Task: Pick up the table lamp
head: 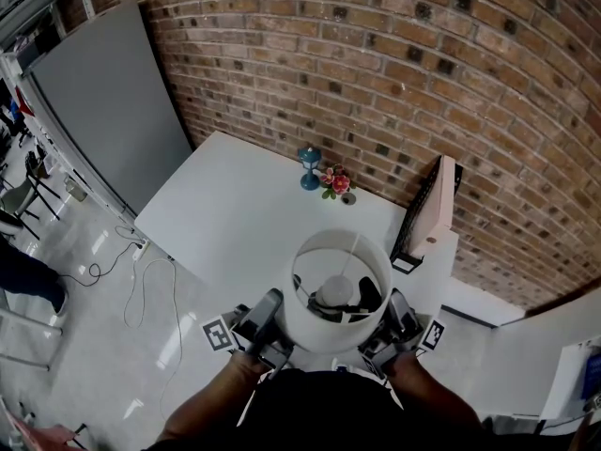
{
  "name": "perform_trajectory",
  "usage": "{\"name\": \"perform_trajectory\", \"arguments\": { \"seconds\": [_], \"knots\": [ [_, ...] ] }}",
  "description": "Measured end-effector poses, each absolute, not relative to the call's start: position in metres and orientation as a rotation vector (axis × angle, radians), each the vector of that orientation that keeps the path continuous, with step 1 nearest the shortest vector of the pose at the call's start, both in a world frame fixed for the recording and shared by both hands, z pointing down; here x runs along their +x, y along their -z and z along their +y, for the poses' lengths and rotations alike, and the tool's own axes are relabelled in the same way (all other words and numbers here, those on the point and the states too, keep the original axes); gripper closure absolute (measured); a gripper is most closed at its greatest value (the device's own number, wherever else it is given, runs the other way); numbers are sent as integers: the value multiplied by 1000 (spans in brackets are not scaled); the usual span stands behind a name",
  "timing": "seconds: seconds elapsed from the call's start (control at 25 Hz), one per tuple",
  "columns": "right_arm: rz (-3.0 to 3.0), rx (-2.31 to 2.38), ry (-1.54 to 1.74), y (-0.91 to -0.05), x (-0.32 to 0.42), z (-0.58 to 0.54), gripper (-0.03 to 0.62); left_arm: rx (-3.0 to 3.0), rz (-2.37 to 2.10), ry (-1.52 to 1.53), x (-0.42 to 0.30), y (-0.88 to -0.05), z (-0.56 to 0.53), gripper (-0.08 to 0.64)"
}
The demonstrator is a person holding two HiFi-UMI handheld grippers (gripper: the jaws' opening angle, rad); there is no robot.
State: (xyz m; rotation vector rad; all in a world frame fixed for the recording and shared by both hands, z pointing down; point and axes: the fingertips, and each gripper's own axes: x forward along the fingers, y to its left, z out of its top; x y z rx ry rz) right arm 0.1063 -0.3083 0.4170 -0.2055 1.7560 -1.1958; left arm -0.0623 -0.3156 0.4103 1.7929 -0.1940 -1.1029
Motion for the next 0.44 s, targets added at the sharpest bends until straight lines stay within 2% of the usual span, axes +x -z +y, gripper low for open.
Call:
{"name": "perform_trajectory", "arguments": {
  "seconds": [0.44],
  "knots": [
    [1753,-210,1197,-417,104,-308,218,1791,-197,1101,-64,-412,-315,158]
  ]
}}
